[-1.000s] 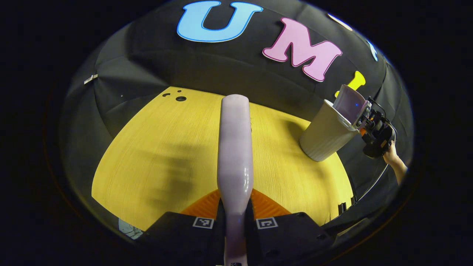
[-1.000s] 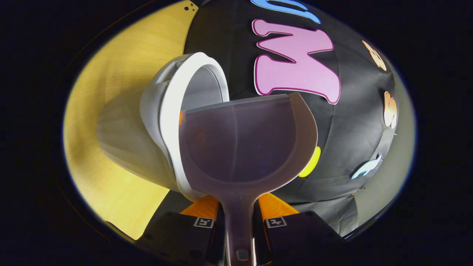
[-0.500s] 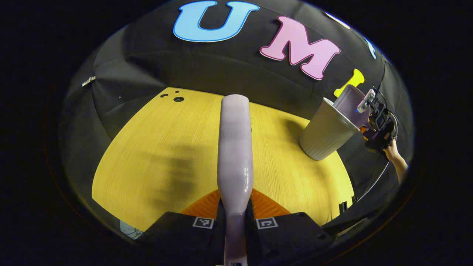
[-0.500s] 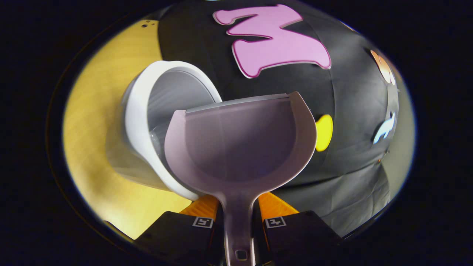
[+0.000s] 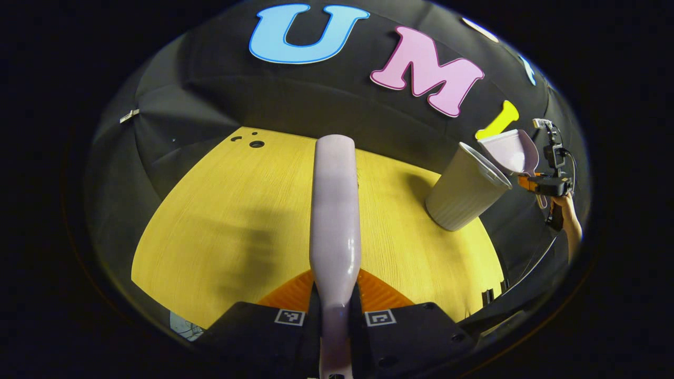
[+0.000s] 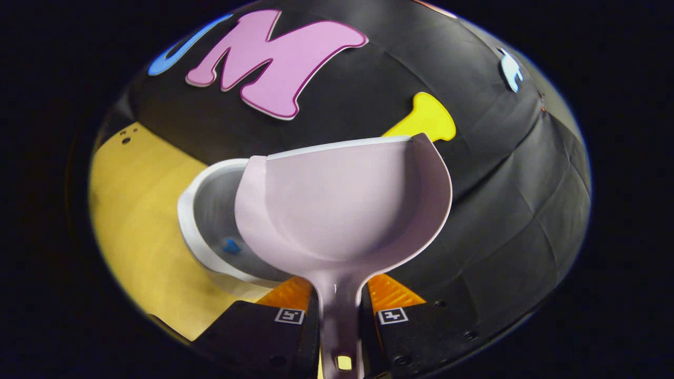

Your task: Pick up the small broom and dustpan from the desktop, sweep the trash into the dustpan with the broom, and then empty the trash into the garbage bin.

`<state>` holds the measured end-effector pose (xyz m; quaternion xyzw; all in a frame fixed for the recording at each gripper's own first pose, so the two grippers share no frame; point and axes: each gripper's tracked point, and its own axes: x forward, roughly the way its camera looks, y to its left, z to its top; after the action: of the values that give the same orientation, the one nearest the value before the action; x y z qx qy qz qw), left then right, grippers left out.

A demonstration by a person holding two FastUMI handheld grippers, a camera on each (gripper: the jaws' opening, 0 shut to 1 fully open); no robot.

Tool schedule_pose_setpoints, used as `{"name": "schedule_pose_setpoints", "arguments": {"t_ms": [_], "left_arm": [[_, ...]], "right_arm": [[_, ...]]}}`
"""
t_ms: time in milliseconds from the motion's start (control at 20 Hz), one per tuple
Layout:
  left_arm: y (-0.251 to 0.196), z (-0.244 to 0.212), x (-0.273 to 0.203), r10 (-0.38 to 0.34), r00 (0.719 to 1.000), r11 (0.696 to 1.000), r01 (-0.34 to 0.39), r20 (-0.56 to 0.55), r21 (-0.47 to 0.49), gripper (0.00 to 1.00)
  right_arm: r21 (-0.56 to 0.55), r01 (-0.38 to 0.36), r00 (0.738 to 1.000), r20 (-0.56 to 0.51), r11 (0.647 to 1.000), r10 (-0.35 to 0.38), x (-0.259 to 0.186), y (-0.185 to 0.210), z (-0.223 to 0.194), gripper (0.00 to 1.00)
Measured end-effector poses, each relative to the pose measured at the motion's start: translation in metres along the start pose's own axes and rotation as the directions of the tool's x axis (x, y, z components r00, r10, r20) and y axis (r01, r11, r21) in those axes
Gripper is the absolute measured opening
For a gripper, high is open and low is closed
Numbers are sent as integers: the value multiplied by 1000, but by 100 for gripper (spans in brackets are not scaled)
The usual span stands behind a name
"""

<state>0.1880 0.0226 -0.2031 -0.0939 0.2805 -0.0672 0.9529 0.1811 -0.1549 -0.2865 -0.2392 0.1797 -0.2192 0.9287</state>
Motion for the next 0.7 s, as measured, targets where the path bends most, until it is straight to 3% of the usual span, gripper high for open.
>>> {"name": "schedule_pose_setpoints", "arguments": {"t_ms": [100, 150, 300, 350, 500, 700], "left_arm": [[-4, 1, -4, -3, 1000, 1000, 3, 10, 8, 31], [-5, 0, -4, -8, 1000, 1000, 8, 12, 9, 27], [-12, -6, -10, -27, 1000, 1000, 27, 12, 8, 31], [-14, -10, -11, -31, 999, 999, 31, 11, 11, 27], [-18, -19, -16, -29, 999, 999, 29, 13, 30, 31], [-16, -37, -20, -12, 1000, 999, 12, -5, 53, 27]], "right_arm": [[124, -45, 998, 37, 991, 41, -2, 3, 9, 35], [179, -70, 995, 76, 981, 58, -3, 4, 17, 35], [219, -117, 983, 162, 969, 82, -6, 5, 24, 35], [241, -138, 981, 169, 961, 99, -4, 9, 21, 35], [309, -250, 965, 157, 918, 210, -2, 25, 14, 35], [386, -361, 931, 102, 849, 350, 3, 41, -5, 35]]}}
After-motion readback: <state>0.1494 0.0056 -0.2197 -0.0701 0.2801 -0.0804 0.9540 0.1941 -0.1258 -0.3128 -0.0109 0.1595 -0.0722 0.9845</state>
